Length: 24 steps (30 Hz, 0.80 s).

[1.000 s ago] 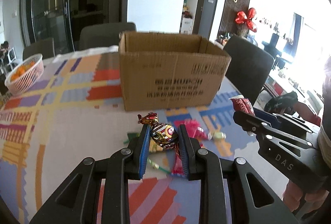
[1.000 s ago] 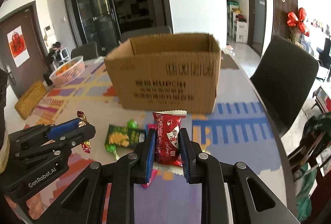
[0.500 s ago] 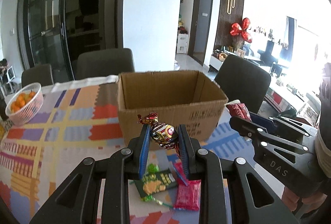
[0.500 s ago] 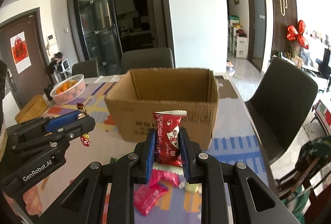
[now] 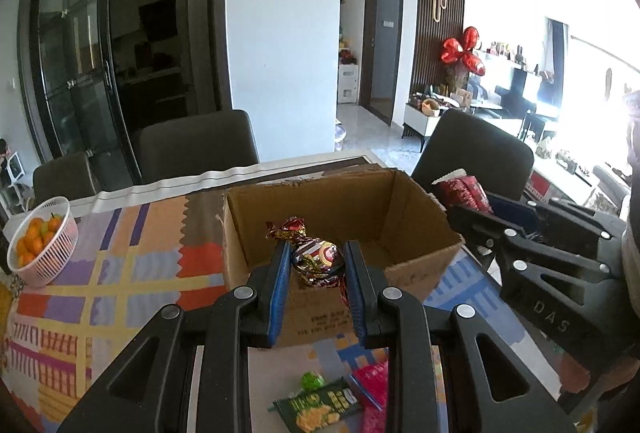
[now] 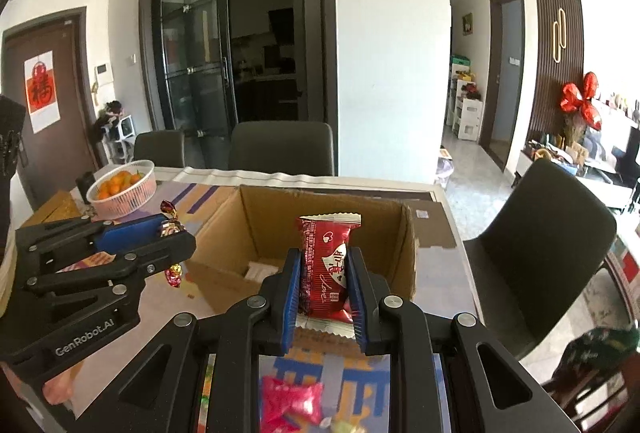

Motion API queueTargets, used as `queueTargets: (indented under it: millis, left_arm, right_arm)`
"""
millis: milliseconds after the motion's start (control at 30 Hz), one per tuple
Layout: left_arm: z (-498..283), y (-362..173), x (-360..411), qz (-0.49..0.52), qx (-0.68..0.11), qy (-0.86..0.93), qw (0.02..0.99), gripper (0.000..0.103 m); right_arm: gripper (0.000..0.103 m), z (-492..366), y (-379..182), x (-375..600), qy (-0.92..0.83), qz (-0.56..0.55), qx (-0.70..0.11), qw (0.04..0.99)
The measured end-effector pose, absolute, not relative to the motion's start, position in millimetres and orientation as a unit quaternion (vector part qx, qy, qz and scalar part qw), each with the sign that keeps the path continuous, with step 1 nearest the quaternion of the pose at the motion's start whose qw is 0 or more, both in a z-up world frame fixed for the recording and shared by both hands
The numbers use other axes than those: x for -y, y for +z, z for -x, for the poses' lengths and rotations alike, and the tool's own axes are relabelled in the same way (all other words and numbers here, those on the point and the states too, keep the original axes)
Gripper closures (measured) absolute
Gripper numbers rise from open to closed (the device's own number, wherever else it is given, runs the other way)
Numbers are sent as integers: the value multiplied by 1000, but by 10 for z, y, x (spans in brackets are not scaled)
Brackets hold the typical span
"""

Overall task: Organize snacks
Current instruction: 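Carry the wrapped sweet and red bag into the cardboard box and open both tools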

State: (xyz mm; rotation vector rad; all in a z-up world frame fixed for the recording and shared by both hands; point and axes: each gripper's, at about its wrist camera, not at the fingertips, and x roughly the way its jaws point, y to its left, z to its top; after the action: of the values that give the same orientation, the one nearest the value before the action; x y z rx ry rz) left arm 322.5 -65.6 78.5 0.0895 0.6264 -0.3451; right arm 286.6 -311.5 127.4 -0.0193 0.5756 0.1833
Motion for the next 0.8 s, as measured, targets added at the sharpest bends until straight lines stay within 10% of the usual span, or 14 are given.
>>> queueTargets:
  millis: [800]
  left_arm:
    - [-4037,450,874,-92,-360,-140,918,71]
  right_arm:
    - [79,-3702,939,3191,85,28,-348,933]
